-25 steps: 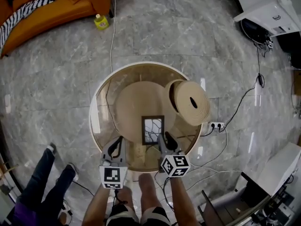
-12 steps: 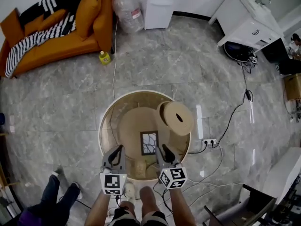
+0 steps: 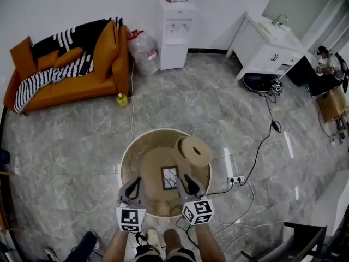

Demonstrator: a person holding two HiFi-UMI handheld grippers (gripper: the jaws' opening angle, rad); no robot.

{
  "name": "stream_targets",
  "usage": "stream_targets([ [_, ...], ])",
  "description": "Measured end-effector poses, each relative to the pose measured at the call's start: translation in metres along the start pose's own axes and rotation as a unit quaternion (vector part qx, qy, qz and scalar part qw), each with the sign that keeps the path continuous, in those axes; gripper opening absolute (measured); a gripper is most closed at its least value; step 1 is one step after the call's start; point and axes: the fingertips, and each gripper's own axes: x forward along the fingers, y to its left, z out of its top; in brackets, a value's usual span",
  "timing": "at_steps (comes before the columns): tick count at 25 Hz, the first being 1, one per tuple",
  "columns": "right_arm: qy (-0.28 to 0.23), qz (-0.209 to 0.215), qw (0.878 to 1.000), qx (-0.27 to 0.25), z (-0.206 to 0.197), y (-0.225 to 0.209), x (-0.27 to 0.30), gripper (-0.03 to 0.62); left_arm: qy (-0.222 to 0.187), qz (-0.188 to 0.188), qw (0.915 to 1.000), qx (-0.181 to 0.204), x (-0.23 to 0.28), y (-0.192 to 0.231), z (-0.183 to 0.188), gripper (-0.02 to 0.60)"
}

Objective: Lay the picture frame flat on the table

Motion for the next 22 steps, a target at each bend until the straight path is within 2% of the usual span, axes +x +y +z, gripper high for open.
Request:
stream_targets([
  [5,-0.035,-0.001,0.999,-0.028,0.053,0.034,-0.049,0.12,-0.031,0.0,0.9994,0.015,-0.053,-0.007,0.051,0.015],
  [11,-0.068,-0.004,0.997,-0.043,0.089,0.076,-0.114,0.118,-0.064,-0.006,0.9974,0.033,-0.124,-0.022,0.094,0.016],
  [22,-0.096,-0.008,0.992,-0.085,0.11,0.136,-0.219,0.116,-0.094,-0.009,0.9948,0.038,-0.239,-0.057,0.12,0.015],
])
